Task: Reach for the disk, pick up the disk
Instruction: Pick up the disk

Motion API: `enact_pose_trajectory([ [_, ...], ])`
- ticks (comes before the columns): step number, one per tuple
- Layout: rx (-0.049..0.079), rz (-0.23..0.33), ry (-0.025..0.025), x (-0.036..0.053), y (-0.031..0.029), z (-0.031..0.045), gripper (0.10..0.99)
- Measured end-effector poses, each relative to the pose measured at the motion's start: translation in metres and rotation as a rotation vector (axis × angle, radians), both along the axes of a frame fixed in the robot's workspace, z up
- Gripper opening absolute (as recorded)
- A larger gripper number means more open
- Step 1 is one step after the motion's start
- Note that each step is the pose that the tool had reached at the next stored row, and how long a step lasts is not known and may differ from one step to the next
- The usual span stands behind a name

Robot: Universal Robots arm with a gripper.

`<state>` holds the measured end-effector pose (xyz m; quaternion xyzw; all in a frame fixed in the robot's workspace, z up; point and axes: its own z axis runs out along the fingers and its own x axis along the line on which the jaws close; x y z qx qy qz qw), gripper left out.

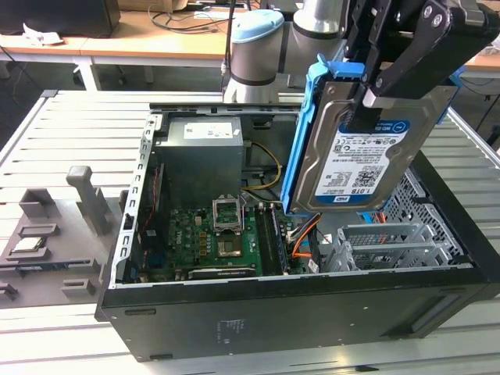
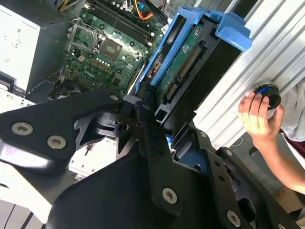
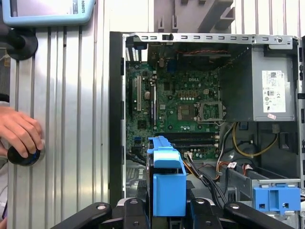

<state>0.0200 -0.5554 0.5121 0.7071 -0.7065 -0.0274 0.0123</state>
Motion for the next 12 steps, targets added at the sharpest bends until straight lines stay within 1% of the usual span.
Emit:
enact_pose_trajectory([
  [4, 0.000, 0.000, 0.0003, 0.0061, -0.0001, -0.0005, 0.365],
  [12, 0.000, 0.000, 0.0012, 0.0210, 0.0000, -0.0007, 0.365],
])
